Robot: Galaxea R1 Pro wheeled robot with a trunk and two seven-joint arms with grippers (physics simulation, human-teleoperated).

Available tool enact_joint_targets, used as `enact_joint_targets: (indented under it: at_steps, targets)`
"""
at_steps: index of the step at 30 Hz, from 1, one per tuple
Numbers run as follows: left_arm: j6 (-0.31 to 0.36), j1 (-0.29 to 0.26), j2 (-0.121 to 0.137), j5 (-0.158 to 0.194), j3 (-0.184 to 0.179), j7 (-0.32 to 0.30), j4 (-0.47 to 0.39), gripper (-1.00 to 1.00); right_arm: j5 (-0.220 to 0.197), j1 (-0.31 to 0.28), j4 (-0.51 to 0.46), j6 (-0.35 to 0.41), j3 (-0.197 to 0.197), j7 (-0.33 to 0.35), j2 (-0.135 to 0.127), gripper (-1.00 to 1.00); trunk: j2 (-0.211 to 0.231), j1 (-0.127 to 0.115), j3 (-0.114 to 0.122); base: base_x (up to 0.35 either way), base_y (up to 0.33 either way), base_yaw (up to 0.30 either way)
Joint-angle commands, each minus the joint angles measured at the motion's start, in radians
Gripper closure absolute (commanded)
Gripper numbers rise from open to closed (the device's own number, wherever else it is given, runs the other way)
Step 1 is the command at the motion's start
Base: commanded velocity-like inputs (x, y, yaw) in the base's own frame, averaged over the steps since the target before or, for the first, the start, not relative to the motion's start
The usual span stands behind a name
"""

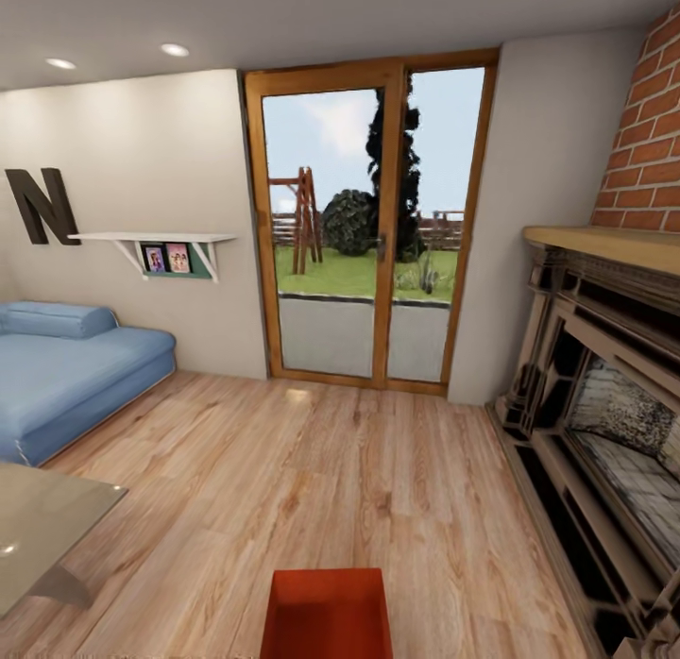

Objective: Move the two storage containers from the living room to the garage. In the garage, place one container on the floor and stack the other container on top of it (either order is fine).

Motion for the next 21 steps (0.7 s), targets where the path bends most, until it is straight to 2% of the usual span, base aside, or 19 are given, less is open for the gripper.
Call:
enact_joint_targets:
  at_steps: [1, 8, 21]
  targets:
    - [-0.003, -0.001, 0.0, 0.004, 0.0, 0.002, 0.001, -1.0, -0.01, -0.001, 0.003, -0.006, 0.009, -0.001, 0.0, -1.0, -0.001, 0.0, -0.001, -0.001, -0.001, 0.209]
    - [-0.003, -0.001, 0.0, 0.004, 0.0, 0.002, 0.001, -1.0, -0.009, -0.001, 0.003, -0.005, 0.008, 0.0, -0.002, -1.0, -0.001, 0.0, -0.001, 0.0, 0.0, 0.242]
    - [-0.003, -0.001, 0.001, 0.003, 0.0, 0.001, 0.001, -1.0, -0.005, -0.001, 0.003, -0.01, 0.006, 0.011, -0.003, -1.0, -0.001, 0.0, -0.001, 0.0, 0.0, 0.012]
